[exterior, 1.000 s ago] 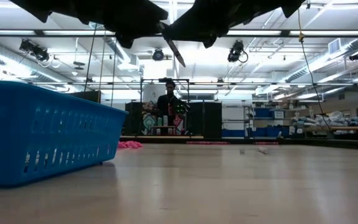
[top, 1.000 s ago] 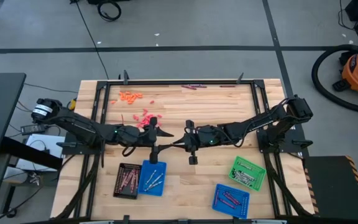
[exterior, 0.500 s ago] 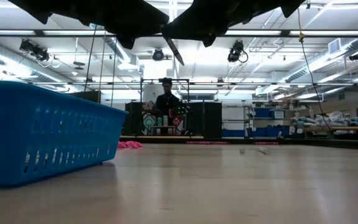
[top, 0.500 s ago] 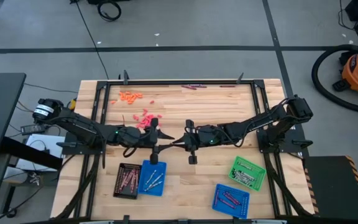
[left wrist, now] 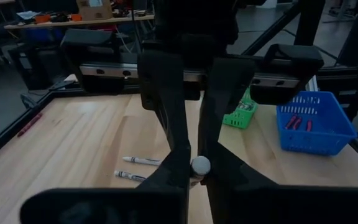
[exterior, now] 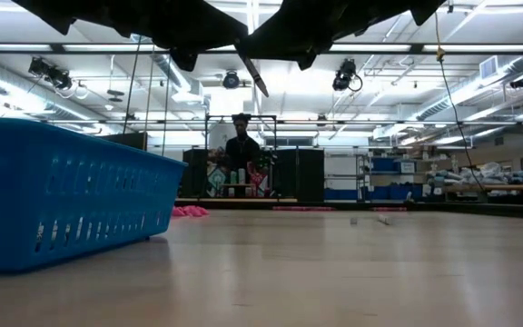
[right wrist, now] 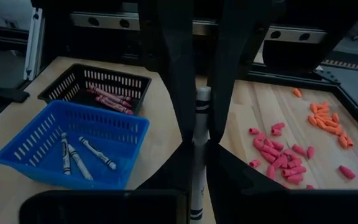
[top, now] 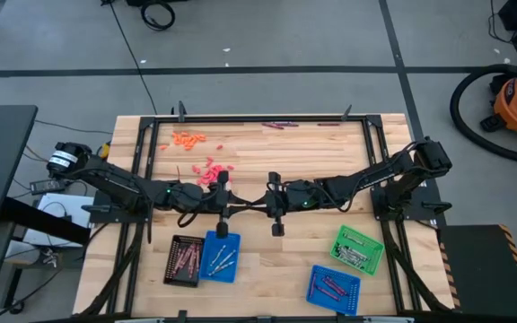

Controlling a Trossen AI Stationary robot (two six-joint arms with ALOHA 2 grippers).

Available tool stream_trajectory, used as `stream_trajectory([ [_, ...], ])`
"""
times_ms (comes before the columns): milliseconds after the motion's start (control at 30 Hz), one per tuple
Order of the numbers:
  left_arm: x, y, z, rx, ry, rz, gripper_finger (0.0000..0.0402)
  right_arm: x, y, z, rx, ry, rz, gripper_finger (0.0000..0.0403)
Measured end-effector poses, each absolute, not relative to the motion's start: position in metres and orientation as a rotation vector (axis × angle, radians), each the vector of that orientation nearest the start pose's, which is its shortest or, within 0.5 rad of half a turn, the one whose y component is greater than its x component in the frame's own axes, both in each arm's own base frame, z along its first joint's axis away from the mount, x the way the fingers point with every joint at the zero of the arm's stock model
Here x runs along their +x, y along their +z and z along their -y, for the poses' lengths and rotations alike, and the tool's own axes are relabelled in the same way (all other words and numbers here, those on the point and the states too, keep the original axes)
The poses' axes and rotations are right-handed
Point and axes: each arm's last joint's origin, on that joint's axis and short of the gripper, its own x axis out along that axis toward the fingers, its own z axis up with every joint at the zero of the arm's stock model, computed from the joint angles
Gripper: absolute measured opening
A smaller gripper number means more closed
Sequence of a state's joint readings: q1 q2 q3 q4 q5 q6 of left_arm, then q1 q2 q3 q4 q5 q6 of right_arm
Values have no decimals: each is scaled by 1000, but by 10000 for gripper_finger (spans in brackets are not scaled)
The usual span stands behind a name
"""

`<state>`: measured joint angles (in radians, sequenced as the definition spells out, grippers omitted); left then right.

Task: Sort crayons
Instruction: Put the white crayon into the left blue bin

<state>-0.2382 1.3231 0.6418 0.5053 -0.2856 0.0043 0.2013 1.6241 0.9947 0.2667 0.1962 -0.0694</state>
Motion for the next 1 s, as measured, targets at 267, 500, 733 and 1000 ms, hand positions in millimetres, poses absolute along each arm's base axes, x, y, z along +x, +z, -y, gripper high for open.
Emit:
stream_trajectory([
  [267,267,232,56,7,62,-234,38,343,233,-58,-84,-10,-481,128],
  [500,252,231,58,-251,-66,-391,40,323,238,-53,-35,-59,-619,179],
  [733,242,229,65,-558,-275,-566,42,317,235,-52,-28,-123,-673,178],
  [1000,230,211,76,-758,-243,-844,43,316,234,-59,-51,-118,-651,178],
])
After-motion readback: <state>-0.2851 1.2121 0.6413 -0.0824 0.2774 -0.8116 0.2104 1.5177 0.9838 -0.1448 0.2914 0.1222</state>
